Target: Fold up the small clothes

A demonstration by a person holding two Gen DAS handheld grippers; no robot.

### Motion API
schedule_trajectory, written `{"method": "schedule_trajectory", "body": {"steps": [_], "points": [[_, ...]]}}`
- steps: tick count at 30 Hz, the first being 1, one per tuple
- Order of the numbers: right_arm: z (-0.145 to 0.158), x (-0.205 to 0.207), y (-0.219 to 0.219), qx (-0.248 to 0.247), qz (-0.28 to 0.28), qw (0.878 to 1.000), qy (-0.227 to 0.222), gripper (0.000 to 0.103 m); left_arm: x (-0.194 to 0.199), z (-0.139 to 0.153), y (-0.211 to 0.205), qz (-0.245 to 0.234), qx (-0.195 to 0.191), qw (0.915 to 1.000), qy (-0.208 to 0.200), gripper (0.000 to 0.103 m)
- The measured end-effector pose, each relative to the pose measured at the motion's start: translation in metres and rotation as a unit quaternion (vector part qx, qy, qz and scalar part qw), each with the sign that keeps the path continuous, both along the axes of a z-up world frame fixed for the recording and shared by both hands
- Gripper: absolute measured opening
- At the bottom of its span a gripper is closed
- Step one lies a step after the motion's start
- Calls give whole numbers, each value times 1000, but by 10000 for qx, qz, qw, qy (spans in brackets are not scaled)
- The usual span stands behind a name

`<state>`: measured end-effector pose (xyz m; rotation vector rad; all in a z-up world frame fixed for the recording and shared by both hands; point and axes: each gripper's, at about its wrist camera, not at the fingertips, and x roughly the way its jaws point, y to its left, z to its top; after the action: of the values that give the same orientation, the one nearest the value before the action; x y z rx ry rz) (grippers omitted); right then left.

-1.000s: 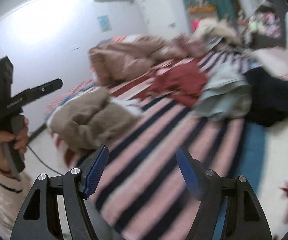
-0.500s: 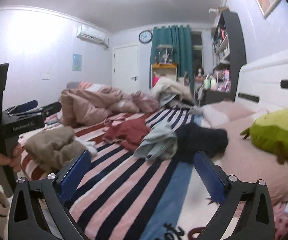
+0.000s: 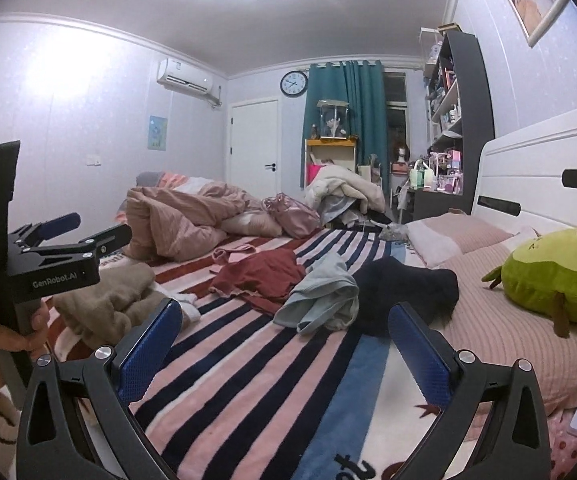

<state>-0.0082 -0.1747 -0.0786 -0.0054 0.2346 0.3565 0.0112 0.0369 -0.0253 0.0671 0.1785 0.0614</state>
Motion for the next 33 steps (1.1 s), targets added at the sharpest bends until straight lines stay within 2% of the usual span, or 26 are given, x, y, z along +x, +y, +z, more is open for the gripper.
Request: {"method": "schedule_trajectory", "body": {"steps": [20, 25, 33], "points": [[2, -6, -3, 58, -33, 10000, -18, 103, -2, -1, -4, -13, 48, 10000, 19, 102], [3, -7, -6, 55, -30, 10000, -20, 103, -15, 1, -7, -35, 59, 10000, -34, 102], [6, -41, -4, -87, -33, 9998, -173, 103, -50, 0, -18, -68, 108, 9998, -122, 102]]}}
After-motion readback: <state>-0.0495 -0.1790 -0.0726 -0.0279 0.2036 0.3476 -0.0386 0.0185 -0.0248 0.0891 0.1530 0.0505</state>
